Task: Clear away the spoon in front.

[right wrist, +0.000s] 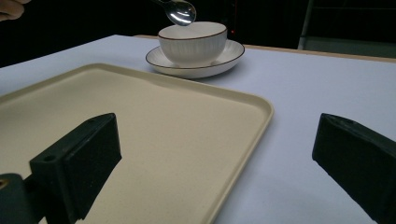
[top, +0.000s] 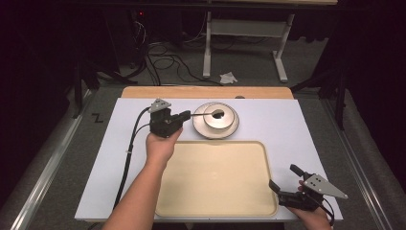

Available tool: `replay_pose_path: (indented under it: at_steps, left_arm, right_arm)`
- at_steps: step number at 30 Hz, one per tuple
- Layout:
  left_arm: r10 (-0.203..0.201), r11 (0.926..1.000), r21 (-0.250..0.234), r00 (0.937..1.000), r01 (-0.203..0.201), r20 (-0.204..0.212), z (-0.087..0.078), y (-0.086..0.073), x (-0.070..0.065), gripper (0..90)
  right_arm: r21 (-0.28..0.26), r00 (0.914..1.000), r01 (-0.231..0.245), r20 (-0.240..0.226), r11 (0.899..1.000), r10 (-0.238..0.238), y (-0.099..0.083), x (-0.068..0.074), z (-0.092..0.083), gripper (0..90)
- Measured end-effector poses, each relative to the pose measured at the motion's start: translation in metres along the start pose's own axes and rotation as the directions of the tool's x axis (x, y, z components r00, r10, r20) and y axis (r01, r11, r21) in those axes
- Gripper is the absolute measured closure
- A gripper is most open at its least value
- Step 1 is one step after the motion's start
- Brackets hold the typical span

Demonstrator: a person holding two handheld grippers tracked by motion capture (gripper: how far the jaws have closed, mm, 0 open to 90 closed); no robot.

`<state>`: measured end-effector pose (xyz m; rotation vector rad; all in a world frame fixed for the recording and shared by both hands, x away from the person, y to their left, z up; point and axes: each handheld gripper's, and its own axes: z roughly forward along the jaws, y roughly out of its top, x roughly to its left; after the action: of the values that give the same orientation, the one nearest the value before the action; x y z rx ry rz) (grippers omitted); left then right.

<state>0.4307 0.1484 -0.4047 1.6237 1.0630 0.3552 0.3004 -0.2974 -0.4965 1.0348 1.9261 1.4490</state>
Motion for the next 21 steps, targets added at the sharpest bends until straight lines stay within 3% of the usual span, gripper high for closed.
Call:
replay_pose_path:
  at_steps: [9, 21]
  left_arm:
    - [-0.005, 0.9998, -0.021, 1.0, 0.005, 0.004, -0.035, -0.02, 0.004, 89.7]
    - [-0.034, 0.9982, -0.047, 0.9971, 0.038, 0.068, -0.071, -0.058, -0.001, 89.7]
  right_arm:
    - [0.006, 1.0, 0.005, 0.0, 1.0, -0.005, 0.0, 0.002, 0.001, 1.8]
    - [0.01, 0.9999, 0.011, -0.002, 1.0, -0.011, 0.0, 0.004, 0.0, 1.8]
